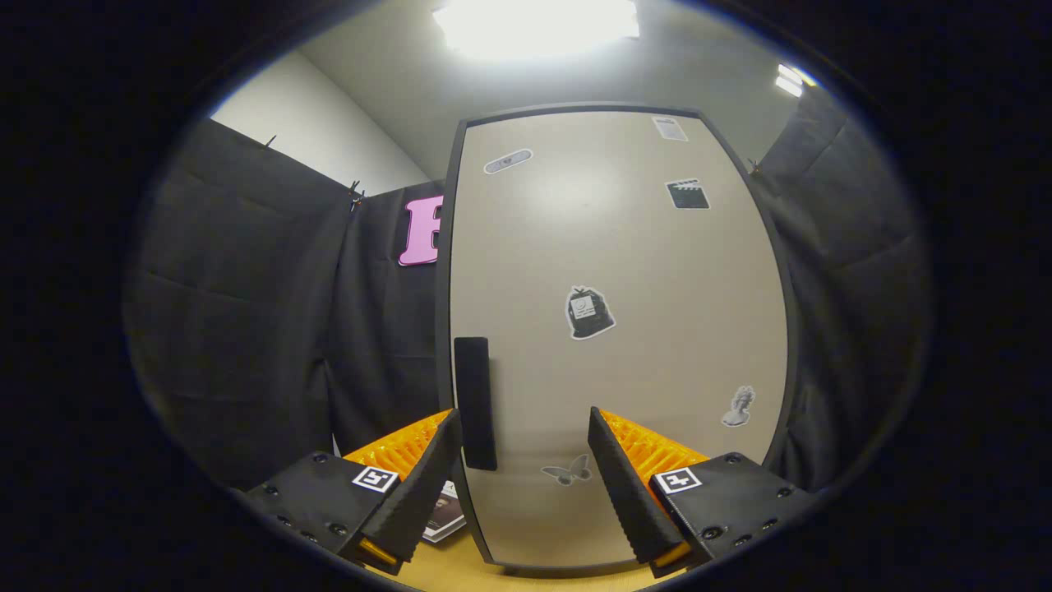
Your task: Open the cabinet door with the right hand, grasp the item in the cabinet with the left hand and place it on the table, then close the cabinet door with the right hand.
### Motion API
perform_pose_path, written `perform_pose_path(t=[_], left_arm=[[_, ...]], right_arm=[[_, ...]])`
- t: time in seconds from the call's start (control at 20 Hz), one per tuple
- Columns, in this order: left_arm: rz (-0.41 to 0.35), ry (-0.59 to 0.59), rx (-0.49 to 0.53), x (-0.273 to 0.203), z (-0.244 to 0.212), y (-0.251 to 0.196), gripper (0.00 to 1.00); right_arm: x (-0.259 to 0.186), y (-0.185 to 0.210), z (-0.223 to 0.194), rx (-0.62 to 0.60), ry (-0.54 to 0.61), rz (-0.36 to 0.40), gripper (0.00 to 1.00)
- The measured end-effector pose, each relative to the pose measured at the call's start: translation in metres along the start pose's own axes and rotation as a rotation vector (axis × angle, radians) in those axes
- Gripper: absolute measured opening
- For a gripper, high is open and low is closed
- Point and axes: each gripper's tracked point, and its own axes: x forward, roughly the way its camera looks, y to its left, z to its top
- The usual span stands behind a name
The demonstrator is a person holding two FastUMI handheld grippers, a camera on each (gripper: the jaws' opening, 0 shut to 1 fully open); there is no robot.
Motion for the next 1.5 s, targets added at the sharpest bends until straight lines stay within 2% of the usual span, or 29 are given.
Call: perform_pose_path(t=[0.25,0.3,0.4,0.45,0.55,0.7,0.8,0.9,0.95,1.0,1.05,1.2,1.5], left_arm=[[0.039,0.018,-0.003,0.0,-0.008,0.032,0.84],[0.044,0.024,-0.001,0.0,-0.012,0.036,0.81],[0.053,0.031,0.004,0.002,-0.017,0.045,0.81],[0.057,0.033,0.004,0.002,-0.019,0.048,0.84],[0.063,0.041,-0.004,0.003,-0.022,0.055,0.81],[0.067,0.03,-0.014,0.003,-0.019,0.062,0.81],[0.064,0.028,-0.018,0.002,-0.017,0.063,0.84],[0.057,0.018,-0.022,0.0,-0.014,0.061,0.81],[0.051,0.013,-0.022,-0.001,-0.011,0.059,0.81],[0.047,0.005,-0.021,-0.003,-0.007,0.057,0.83],[0.041,-0.003,-0.019,-0.003,-0.004,0.055,0.83],[0.024,-0.02,-0.019,-0.006,0.002,0.046,0.81],[-0.017,-0.031,-0.024,-0.006,0.007,0.018,0.81]], right_arm=[[0.039,0.022,-0.011,-0.01,0.049,0.002,0.96],[0.046,0.025,-0.014,-0.005,0.06,0.001,0.89],[0.054,0.032,-0.013,0.006,0.06,0.007,0.85],[0.059,0.035,-0.014,-0.004,0.064,0.004,0.7],[0.065,0.038,-0.019,-0.024,0.098,0.001,0.62],[0.069,0.037,-0.021,-0.037,0.121,-0.028,0.4],[0.069,0.036,-0.022,-0.049,0.145,-0.026,0.36],[0.069,0.037,-0.023,-0.048,0.174,-0.003,0.32],[0.067,0.037,-0.023,-0.051,0.189,0.015,0.24],[0.067,0.038,-0.023,-0.019,0.19,0.022,0.27],[0.066,0.039,-0.024,-0.019,0.197,0.033,0.13],[0.056,0.039,-0.02,-0.024,0.202,0.064,0.13],[0.016,0.041,-0.017,0.014,0.226,0.172,0.13]])
